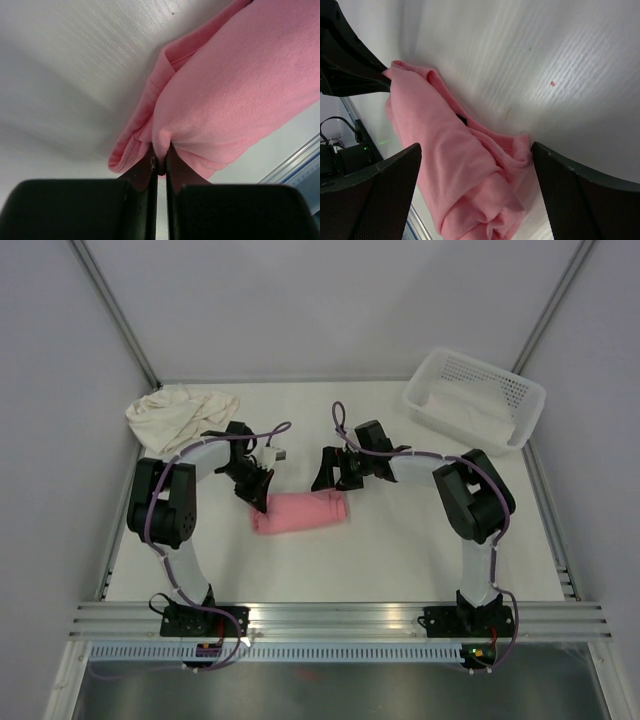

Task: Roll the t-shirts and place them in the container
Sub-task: Roll the tshirt

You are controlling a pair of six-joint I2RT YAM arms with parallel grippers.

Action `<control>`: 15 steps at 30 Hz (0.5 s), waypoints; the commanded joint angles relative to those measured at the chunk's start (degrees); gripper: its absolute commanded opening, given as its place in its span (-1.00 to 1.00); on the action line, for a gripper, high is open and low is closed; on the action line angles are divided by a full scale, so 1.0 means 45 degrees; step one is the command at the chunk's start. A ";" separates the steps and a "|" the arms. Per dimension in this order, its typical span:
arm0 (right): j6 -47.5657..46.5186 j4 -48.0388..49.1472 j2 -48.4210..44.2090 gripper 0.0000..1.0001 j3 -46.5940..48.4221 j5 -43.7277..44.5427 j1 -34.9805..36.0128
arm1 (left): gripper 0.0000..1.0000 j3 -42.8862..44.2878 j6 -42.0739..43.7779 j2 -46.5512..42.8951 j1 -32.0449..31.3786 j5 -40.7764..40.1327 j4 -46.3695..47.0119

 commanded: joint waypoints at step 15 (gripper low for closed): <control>-0.1606 -0.2798 0.3310 0.91 0.3774 -0.1032 0.0706 | -0.81 0.1263 0.1587 0.0914 -0.0235 -0.2330 0.0713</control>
